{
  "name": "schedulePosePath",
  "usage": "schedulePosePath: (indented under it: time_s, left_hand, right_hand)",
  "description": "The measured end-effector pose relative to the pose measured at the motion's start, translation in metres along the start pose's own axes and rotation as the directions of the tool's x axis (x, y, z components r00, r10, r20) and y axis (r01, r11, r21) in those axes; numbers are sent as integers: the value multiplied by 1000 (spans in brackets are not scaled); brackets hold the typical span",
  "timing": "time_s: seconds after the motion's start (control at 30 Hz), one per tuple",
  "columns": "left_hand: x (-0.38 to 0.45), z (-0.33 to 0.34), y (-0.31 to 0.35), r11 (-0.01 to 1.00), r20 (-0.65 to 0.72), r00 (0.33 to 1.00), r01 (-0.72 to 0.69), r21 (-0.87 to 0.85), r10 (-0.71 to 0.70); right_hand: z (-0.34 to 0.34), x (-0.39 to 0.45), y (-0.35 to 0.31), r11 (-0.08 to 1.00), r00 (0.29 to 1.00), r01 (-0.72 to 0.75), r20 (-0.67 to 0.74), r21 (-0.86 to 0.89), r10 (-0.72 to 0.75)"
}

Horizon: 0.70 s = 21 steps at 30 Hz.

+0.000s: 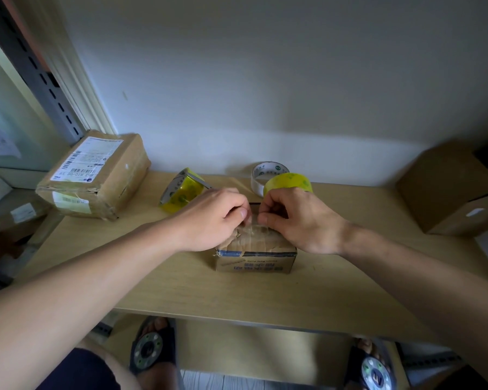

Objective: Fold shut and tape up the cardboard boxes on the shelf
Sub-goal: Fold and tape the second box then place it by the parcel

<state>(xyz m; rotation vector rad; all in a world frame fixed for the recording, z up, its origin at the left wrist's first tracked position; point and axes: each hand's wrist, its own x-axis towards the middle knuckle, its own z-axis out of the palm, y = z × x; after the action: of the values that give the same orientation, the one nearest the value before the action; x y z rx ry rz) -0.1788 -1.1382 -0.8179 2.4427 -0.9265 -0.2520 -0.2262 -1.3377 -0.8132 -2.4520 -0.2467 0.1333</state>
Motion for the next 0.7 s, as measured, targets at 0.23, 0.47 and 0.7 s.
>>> schedulePosePath:
  time_s: [0.23, 0.47, 0.7]
  left_hand:
    - [-4, 3, -2, 998, -13, 999, -36, 49, 37]
    - [-4, 8, -4, 998, -52, 998, -29, 54, 32]
    - [-6, 5, -2, 1000, -53, 999, -10, -13, 9]
  right_hand:
    - [7, -15, 6, 969, 967, 238, -78, -69, -243]
    - [14, -20, 5, 884, 885, 396, -151, -249, -440]
    - [14, -18, 5, 931, 910, 344, -202, -124, -363]
